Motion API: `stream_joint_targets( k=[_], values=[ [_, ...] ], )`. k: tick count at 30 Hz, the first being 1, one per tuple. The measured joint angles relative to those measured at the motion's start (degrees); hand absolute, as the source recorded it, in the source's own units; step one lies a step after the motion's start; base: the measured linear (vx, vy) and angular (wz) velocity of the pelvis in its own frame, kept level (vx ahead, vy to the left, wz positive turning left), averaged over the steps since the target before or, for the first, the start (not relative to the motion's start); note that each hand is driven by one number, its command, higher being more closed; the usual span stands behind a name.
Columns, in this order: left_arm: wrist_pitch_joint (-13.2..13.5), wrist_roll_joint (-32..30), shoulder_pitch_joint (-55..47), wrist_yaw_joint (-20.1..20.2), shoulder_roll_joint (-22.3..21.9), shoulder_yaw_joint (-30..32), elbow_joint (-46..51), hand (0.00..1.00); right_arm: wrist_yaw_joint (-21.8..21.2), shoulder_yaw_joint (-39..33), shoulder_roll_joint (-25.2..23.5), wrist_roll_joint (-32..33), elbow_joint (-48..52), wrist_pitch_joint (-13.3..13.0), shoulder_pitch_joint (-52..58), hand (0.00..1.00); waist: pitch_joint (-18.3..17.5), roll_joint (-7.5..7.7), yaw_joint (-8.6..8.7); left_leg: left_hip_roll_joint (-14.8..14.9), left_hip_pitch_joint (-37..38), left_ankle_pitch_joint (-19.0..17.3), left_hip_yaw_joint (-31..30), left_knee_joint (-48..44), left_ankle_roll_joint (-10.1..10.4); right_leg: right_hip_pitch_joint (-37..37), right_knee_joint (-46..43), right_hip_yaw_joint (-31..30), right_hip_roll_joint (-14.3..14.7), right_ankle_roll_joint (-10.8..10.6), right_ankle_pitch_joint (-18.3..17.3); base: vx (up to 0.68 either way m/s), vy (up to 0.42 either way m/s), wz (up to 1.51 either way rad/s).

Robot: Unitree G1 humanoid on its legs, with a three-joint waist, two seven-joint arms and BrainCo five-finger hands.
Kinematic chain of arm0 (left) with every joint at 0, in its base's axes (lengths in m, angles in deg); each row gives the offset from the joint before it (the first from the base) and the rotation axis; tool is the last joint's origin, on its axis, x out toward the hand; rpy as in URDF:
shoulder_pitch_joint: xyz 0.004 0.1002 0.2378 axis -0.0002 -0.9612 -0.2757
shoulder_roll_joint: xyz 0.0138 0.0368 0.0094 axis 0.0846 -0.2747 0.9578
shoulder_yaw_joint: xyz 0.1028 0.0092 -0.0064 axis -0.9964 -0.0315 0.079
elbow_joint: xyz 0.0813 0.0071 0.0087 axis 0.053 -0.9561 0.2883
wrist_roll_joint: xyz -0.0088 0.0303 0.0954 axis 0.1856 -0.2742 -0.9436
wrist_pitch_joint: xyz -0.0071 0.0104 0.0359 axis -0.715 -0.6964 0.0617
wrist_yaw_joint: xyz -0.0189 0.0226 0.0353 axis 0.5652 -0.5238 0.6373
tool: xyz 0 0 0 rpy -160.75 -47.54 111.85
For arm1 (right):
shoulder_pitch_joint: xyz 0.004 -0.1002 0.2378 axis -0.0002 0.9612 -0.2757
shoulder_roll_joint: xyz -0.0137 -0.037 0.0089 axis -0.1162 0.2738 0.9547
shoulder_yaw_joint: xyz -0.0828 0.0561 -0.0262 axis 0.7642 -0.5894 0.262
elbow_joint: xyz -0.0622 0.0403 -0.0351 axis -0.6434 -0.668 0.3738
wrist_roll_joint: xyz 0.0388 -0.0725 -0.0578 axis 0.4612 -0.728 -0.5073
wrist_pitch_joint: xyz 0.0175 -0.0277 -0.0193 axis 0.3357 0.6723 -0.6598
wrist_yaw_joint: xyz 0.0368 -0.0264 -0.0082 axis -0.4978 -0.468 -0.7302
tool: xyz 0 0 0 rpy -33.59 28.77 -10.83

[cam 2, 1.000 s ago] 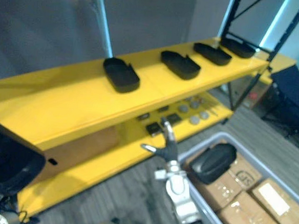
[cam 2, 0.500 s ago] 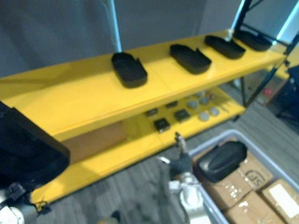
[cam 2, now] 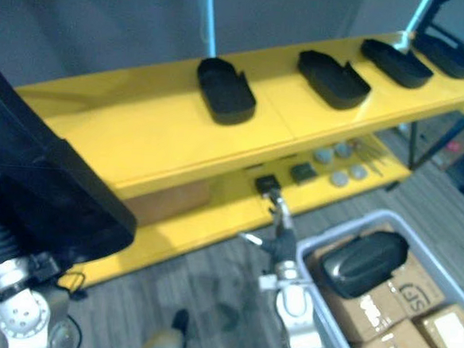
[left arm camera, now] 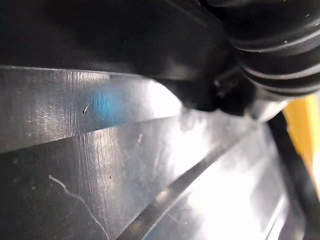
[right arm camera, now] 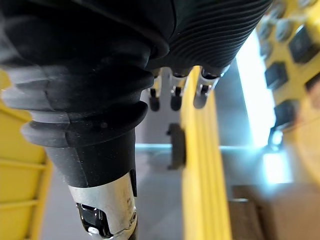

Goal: Walk over and take plastic housings, then place them on the shelf

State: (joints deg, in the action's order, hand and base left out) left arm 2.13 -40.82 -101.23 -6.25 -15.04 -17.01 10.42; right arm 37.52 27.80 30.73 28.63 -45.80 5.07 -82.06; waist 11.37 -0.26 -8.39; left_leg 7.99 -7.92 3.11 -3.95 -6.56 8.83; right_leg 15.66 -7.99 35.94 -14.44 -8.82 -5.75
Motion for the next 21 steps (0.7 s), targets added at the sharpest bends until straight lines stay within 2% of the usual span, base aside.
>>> stream_joint_targets(
  k=[2,6,7,8,10,11,12,13,14,15,16,17,18,19,20,21],
  values=[
    [-0.1,0.0,-2.2,0.0,-0.5,-1.0,0.0,1.0,-1.5,-0.6,0.5,2.4,1.0,0.0,0.3,0.0,0.2,-0.84,0.02,1.3,0.7,0.6,-0.2,0.1,0.3,1.1,0.3,-0.1,1.5,-1.0,-0.9,-0.07,-0.106,0.05],
    [-0.2,-0.5,-4.1,0.0,-2.0,-1.0,0.0,1.0,-2.9,-0.3,0.3,4.8,2.6,-0.7,0.5,0.0,0.5,-1.16,0.23,1.2,2.0,0.5,0.3,0.5,0.3,2.3,0.8,-0.2,1.2,-1.1,-2.2,-0.07,-0.033,-0.09],
    [-0.1,-0.5,-4.1,0.0,-1.7,-0.7,0.3,1.0,-3.1,0.4,-0.3,5.0,2.9,-1.2,0.1,0.0,0.9,-0.35,0.13,0.6,1.9,0.1,0.8,0.3,0.4,2.4,0.9,-0.1,0.3,-1.6,-3.8,-0.06,0.025,-0.08],
    [0.0,-0.6,-3.9,0.1,-1.7,-0.6,0.5,1.0,-3.1,1.0,-0.6,5.0,3.2,-1.3,-0.1,0.0,1.3,0.23,-0.08,0.0,1.7,-0.4,1.0,-0.2,1.0,2.4,0.9,-0.1,-0.5,-2.9,-4.5,-0.06,0.04,0.01],
    [0.2,-0.6,-3.8,1.4,-1.8,-0.1,1.0,1.0,-2.6,2.3,-1.4,4.6,3.3,-1.3,-0.1,0.0,1.4,1.46,-0.38,-1.3,0.3,-1.2,0.4,-2.2,0.5,2.3,0.1,0.4,-1.7,-2.3,-5.7,-0.05,0.075,0.2],
    [0.3,-0.6,-3.7,1.7,-1.8,0.2,1.1,1.0,-2.5,2.4,-1.7,4.3,3.3,-1.3,-0.1,0.0,1.3,1.82,-0.46,-1.9,-0.4,-1.7,0.1,-3.1,0.3,2.2,-0.5,0.6,-2.3,-1.6,-6.2,-0.01,0.125,0.3],
    [0.6,-0.5,-3.3,2.7,-1.8,1.2,1.6,1.0,-1.3,2.5,-2.4,3.7,3.4,-1.3,-0.2,0.0,1.5,2.84,-0.54,-3.1,-1.6,-3.2,-0.1,-5.6,-0.6,2.1,-1.7,1.0,-3.6,0.6,-7.3,0.04,0.153,0.26],
    [0.6,-0.6,-3.1,3.5,-1.6,1.9,2.6,1.0,0.1,2.1,-2.8,3.5,3.5,-1.4,-0.2,0.0,1.4,4.26,-0.72,-4.8,-2.4,-5.5,0.7,-8.7,-3.0,2.5,-3.3,1.3,-5.1,3.4,-7.3,0.09,0.153,0.21],
    [0.8,-0.6,-3.1,3.6,-1.7,1.8,3.0,1.0,0.6,1.4,-2.7,3.2,3.5,-1.4,-0.1,0.0,1.4,4.15,-0.78,-5.2,-2.5,-6.8,0.7,-10.0,-3.3,2.2,-5.8,0.9,-5.9,5.5,-6.9,0.11,0.192,0.25],
    [0.8,-1.3,-2.4,3.6,-1.5,1.7,3.3,1.0,1.4,0.0,-2.3,2.2,3.6,-1.5,0.2,0.0,1.0,3.79,-0.47,-6.0,-2.5,-8.5,0.4,-11.8,-2.9,-0.9,-14.5,-2.4,-8.7,8.9,-4.9,0.12,0.239,0.25],
    [0.8,-2.0,-1.7,3.6,-0.5,1.7,3.3,1.0,2.3,-1.1,-2.3,0.9,3.6,-1.6,0.2,0.0,0.4,4.2,-0.32,-6.8,-2.0,-9.6,0.4,-12.0,-3.6,-4.5,-21.1,-6.2,-10.7,11.3,-1.5,0.13,0.27,0.25],
    [0.7,-2.8,-1.1,3.5,1.7,1.7,3.6,1.0,2.6,-2.3,-2.3,-0.4,3.6,-2.3,-0.1,0.0,-0.5,4.6,-0.11,-7.2,-1.3,-10.6,0.4,-11.6,-4.4,-9.0,-27.9,-11.4,-11.9,11.5,5.4,0.21,0.258,0.11],
    [0.7,-3.2,-0.5,3.4,2.8,1.7,3.7,1.0,2.6,-2.9,-2.4,-0.8,3.6,-2.7,-0.5,0.0,-0.2,4.25,0.0,-7.2,-0.6,-10.8,0.0,-11.2,-4.9,-11.3,-31.2,-13.9,-12.1,10.4,7.5,0.27,0.176,0.14],
    [0.2,-3.5,0.8,2.6,4.6,1.4,3.6,1.0,2.3,-3.6,-2.6,-0.8,3.6,-3.0,-1.3,0.0,-0.1,4.27,0.76,-6.7,0.6,-11.2,-1.2,-10.4,-6.2,-15.4,-37.2,-16.7,-10.8,7.4,1.6,0.33,0.171,0.35],
    [-0.6,-3.4,1.9,1.8,5.5,1.4,3.4,1.0,2.0,-4.4,-2.4,-0.7,4.0,-3.1,-1.8,0.0,0.1,3.97,2.34,-6.2,2.6,-11.2,-2.8,-9.0,-6.6,-17.1,-38.0,-17.3,-7.9,7.0,-3.4,0.26,0.107,0.45],
    [-0.8,-3.3,2.6,1.7,5.6,1.5,3.3,1.0,2.0,-5.1,-2.3,-0.7,4.6,-3.1,-1.8,0.0,0.1,3.8,2.86,-5.9,3.8,-11.3,-3.3,-8.2,-6.7,-17.7,-36.8,-17.4,-6.2,7.0,-5.1,0.26,0.105,0.46]
  ],
)
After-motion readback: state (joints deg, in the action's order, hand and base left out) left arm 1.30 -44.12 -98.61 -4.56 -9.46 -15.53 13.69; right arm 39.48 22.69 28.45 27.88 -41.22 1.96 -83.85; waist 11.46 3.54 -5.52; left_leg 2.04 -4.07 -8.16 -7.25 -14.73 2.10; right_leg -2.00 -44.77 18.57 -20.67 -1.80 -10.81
